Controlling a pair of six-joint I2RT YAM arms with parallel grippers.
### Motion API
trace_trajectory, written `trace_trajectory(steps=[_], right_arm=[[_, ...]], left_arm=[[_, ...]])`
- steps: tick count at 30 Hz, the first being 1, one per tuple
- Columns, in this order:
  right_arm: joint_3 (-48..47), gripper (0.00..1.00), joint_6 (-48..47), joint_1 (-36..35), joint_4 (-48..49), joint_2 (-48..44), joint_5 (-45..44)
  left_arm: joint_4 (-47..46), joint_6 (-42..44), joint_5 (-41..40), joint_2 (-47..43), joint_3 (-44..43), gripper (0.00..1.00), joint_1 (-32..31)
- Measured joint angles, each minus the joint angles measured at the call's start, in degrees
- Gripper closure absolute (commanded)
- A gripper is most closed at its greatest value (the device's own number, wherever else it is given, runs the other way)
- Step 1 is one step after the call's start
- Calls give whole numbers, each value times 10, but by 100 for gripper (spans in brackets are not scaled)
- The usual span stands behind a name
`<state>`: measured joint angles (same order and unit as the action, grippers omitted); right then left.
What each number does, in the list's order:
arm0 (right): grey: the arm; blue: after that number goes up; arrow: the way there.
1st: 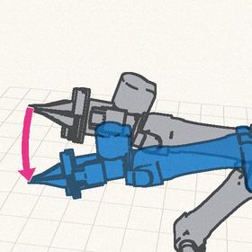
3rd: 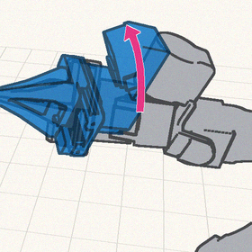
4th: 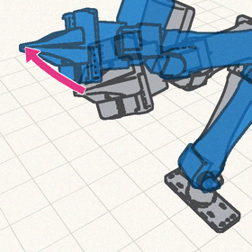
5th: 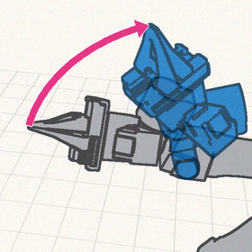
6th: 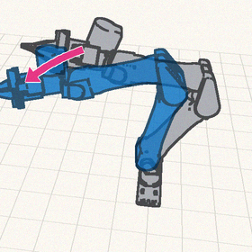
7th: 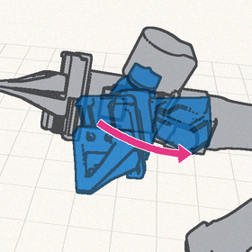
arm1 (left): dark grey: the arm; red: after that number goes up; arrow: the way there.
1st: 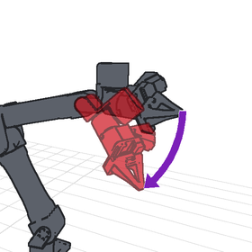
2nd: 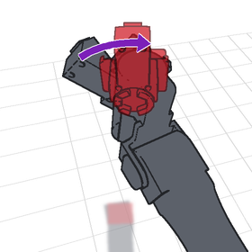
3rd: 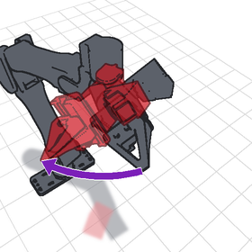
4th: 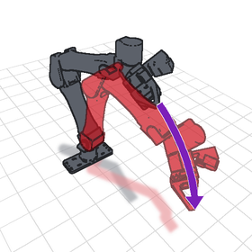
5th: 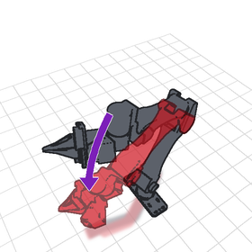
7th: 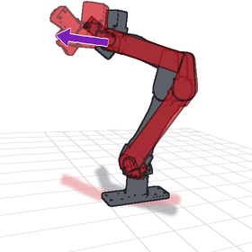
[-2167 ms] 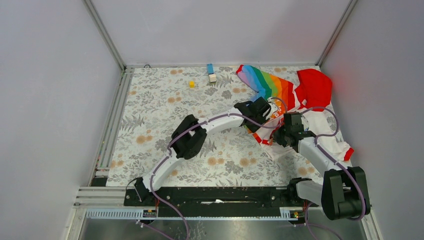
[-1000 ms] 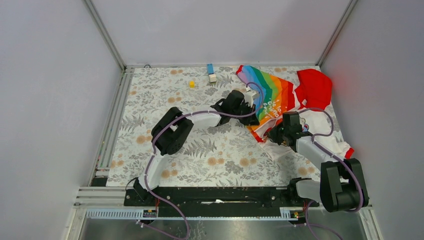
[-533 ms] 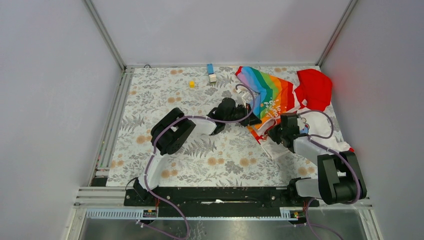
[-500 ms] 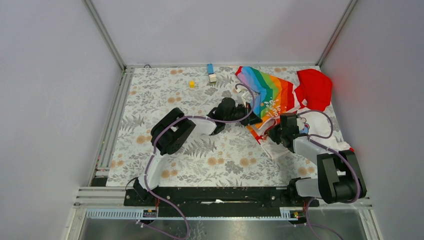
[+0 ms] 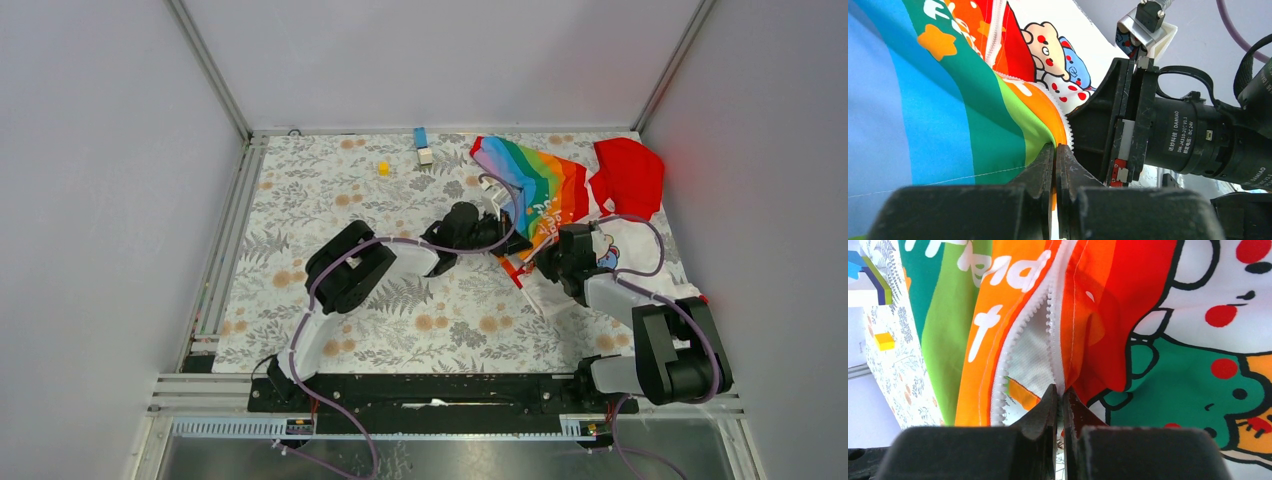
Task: Zip up the jacket
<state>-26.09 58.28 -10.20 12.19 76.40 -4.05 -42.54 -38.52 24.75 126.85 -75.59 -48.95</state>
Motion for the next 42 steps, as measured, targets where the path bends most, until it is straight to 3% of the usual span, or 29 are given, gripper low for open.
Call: trace_trajectory(steps=[10,29,42], right_arm=[[5,100,8,-3,18,-1,4],[13,100,125,-3,-44,-39,4],[13,100,147,-3,-70,-33,5]], left_arm=[[-2,27,-35,0,2,100,-9],[-83,38,-81,0,54,100,-22],[-90,71,-98,-1,57,100,-33]])
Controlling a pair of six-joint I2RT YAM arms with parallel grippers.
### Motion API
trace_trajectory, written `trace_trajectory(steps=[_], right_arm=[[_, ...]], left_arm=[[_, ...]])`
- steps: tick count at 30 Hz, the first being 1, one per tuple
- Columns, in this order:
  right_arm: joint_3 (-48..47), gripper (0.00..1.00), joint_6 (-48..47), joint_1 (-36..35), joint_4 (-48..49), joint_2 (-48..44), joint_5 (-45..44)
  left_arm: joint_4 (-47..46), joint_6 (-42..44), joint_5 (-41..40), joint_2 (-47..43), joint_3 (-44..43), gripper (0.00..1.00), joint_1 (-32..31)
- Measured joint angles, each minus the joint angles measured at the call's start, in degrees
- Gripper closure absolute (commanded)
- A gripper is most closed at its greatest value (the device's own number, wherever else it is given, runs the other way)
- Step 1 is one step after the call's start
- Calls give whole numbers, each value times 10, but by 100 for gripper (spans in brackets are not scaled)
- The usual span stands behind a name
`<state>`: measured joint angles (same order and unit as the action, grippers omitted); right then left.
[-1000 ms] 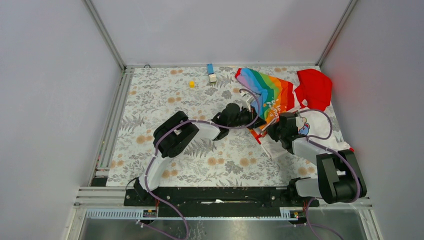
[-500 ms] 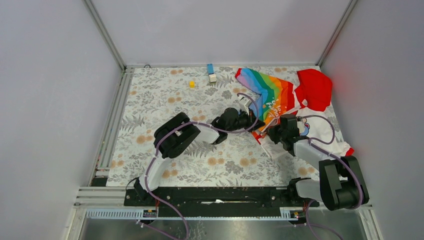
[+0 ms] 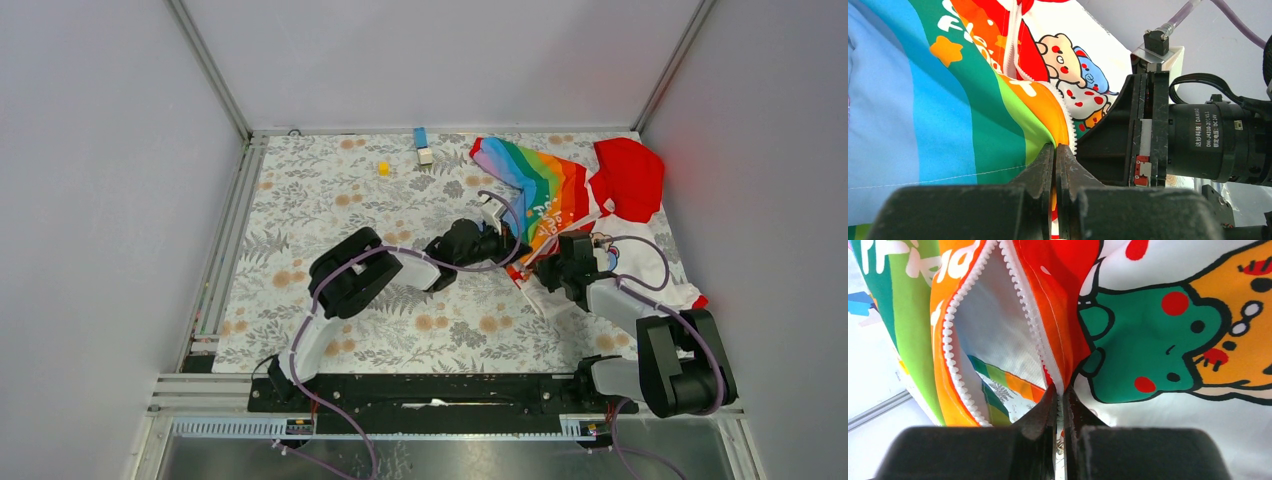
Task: Zip up the jacket
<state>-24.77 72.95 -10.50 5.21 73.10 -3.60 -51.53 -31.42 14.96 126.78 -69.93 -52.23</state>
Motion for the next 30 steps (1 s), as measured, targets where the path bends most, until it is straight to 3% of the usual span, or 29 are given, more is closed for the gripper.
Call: trace_trajectory(steps=[8,14,15,19,22,24,27,30], right_arm=[[-2,100,2,0,-9,9,0],[-30,100,-54,0,-56,25,-3],[-36,100,-67,0,-63,27,-2],[-45,100,-104,0,-66,27,1],[-45,100,-118,0,-70,15,1],[-45,100,-122,0,-72,2,1],[-52,100,-127,0,-84,-8,2],[-65,100,-127,0,-96,-9,13]], left_arm=[[1,17,-6,-3,0,100,-8],[51,30,-17,-21,-4,100,-3],[67,32,-18,-22,-10,94,-1],[156,48,-26,-28,-44,52,7],[213,56,-43,-55,-41,33,12],[235,63,-50,-78,-32,14,13],[251,76,-43,-124,-11,13,12],[243,87,-28,-157,3,21,7]])
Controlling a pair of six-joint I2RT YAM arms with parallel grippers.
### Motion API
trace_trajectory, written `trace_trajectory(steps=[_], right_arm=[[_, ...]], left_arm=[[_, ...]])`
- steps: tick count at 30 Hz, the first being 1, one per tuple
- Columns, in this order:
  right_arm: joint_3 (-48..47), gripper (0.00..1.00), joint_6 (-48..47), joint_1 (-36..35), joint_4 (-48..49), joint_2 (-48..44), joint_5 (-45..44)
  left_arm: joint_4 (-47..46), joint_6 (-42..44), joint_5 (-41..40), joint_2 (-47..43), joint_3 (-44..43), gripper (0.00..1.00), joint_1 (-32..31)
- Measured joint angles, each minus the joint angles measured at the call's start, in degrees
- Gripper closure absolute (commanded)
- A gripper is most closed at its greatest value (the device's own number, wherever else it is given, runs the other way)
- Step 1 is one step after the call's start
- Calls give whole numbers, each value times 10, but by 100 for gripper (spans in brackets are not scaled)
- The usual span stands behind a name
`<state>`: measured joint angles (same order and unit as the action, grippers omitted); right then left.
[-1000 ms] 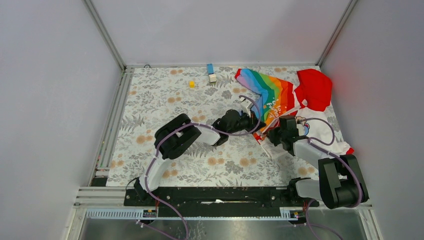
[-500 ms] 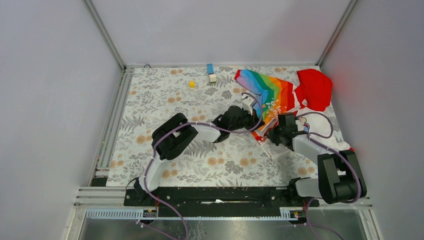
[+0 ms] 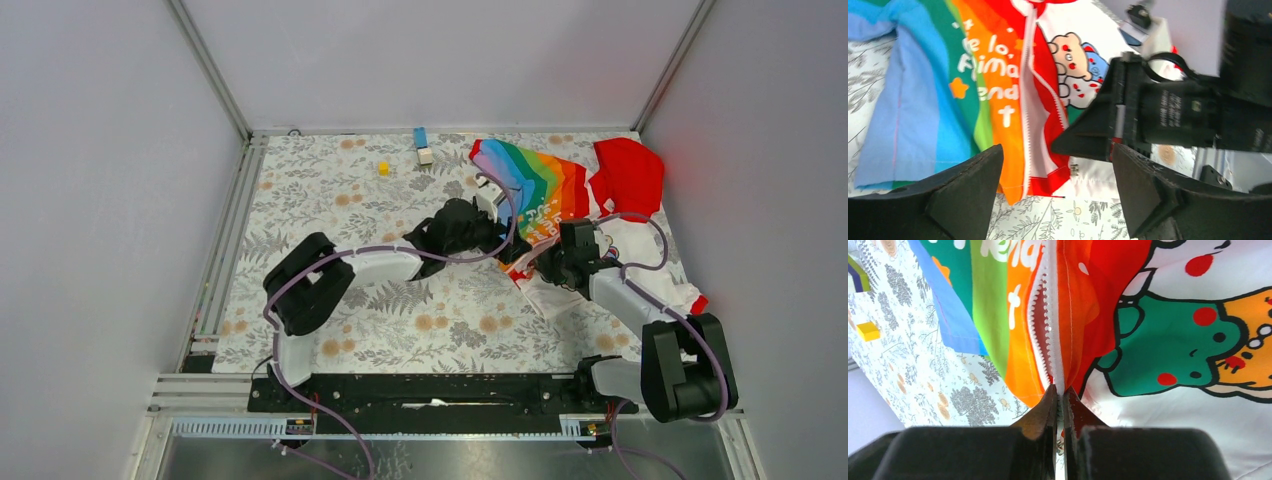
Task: Zip up the jacket
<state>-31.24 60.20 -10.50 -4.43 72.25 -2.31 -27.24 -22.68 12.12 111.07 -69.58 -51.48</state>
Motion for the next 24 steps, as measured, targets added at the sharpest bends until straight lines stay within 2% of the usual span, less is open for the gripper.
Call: trace_trajectory(steps=[6,12,16,22,24], right_arm=[[-7,100,7,0,-7,-17,18],[-12,100,16,0,-15,-20,33],[-16,100,19,0,-16,-20,35],[-16,100,24,0,-17,-20,37],[-16,100,24,0,-18,-20,39]], left_arm=[[-24,25,52,2,18,41,-16],[-19,38,80,40,18,41,-20],[-19,37,89,59,14,53,-20],[-19,32,89,76,-5,59,-20],[-19,31,89,80,-12,65,-20]])
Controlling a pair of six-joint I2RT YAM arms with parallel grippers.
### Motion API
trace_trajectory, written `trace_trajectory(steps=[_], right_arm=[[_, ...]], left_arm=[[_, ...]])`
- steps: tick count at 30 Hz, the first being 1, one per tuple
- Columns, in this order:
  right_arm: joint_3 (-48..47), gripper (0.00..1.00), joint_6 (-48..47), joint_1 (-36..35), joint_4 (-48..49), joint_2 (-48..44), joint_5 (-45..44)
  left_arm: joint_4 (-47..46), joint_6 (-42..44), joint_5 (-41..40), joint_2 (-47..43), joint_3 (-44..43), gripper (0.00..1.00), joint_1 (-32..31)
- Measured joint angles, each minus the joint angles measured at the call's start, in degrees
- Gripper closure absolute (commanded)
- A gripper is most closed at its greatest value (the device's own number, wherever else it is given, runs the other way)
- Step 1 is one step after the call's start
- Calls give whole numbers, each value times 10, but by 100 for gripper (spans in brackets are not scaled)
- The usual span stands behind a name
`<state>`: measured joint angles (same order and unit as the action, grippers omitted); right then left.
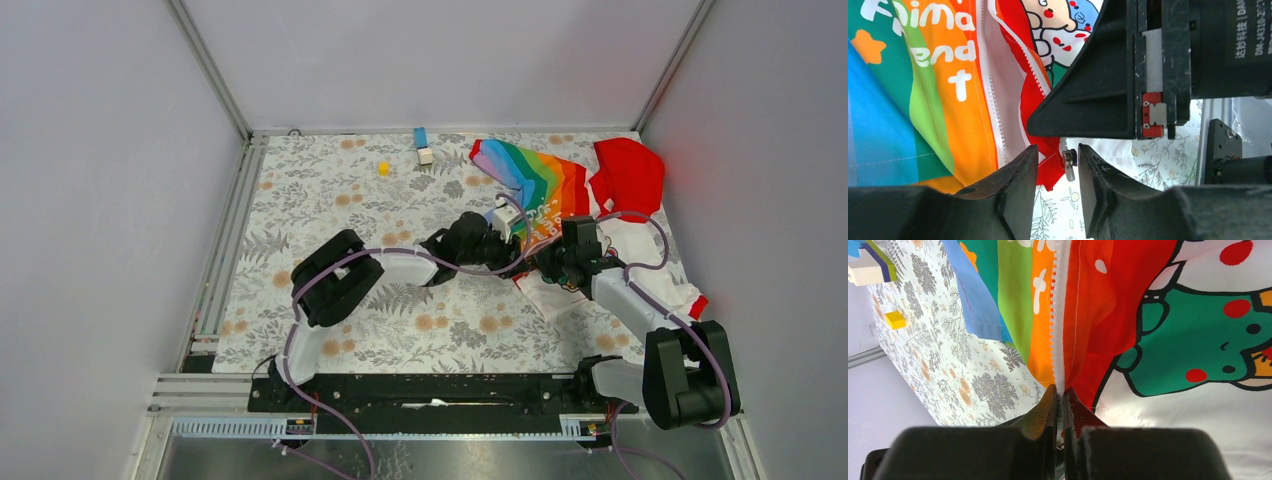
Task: Zip up the jacket
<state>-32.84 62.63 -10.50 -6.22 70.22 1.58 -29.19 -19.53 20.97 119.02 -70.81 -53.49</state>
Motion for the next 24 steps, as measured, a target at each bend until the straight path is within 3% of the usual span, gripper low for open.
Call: trace_trajectory(steps=[5,8,12,14,18,20,24], right_arm=[[0,100,0,0,-2,0,0],[0,90,-2,0,-7,0,-2],[-8,72,-23,1,-20,0,-2],[-19,49,-56,6,-26,0,1],[-25,18,-144,35,-7,-5,27],[-3,11,-171,63,32,-20,63],[88,8,-178,122,144,-71,162]], left_arm=[[1,-5,1,12,-16,86,0],[0,-5,3,17,-19,99,-1],[-2,-5,10,18,-19,100,-2],[-11,-9,16,18,-18,100,0],[-46,-33,45,19,-4,100,14],[-65,-49,62,22,4,100,25],[-117,-94,95,33,24,100,43]])
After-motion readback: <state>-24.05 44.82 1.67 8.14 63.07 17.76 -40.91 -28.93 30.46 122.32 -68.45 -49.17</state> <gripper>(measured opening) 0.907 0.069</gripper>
